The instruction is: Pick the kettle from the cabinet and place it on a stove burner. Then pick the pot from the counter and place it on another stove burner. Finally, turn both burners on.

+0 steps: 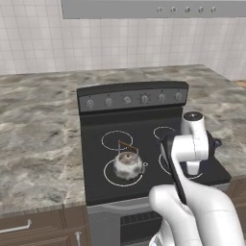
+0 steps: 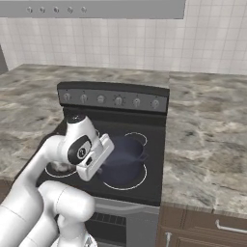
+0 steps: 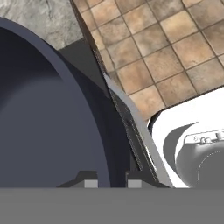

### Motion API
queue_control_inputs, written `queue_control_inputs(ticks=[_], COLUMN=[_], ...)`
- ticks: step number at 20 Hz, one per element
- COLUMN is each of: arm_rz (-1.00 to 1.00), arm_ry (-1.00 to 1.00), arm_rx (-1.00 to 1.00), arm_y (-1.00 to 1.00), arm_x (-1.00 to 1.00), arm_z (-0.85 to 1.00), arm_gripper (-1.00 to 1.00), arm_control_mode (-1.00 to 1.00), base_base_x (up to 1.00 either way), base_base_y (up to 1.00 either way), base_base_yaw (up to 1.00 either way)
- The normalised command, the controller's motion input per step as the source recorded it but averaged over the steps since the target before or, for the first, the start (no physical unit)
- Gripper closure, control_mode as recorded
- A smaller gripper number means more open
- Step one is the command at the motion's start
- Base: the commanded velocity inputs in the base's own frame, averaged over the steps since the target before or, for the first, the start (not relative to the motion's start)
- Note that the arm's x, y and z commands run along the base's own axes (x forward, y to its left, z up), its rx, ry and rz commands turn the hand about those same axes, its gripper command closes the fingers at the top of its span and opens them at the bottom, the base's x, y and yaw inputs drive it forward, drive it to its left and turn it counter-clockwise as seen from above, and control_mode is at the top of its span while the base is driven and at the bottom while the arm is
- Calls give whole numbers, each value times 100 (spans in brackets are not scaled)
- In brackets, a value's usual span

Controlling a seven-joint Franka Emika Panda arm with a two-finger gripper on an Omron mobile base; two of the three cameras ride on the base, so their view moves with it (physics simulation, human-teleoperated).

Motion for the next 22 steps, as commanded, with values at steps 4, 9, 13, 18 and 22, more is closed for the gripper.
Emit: queue_control_inputs(ticks=[4,9,13,18,22], arm_rz=[0,0,0,0,0], arm_ry=[0,0,0,0,0], arm_rx=[0,0,0,0,0], arm_y=[0,0,-7,-3,0], arm_x=[24,16,2,0,0], arm_z=[-7,-7,-7,-15,-16], arm_gripper=[100,100,100,100,100], arm_control_mode=[-100,-100,-100,-100,-100], base_base_x=[0,0,0,0,0], base_base_y=[0,0,0,0,0], base_base_yaw=[0,0,0,0,0])
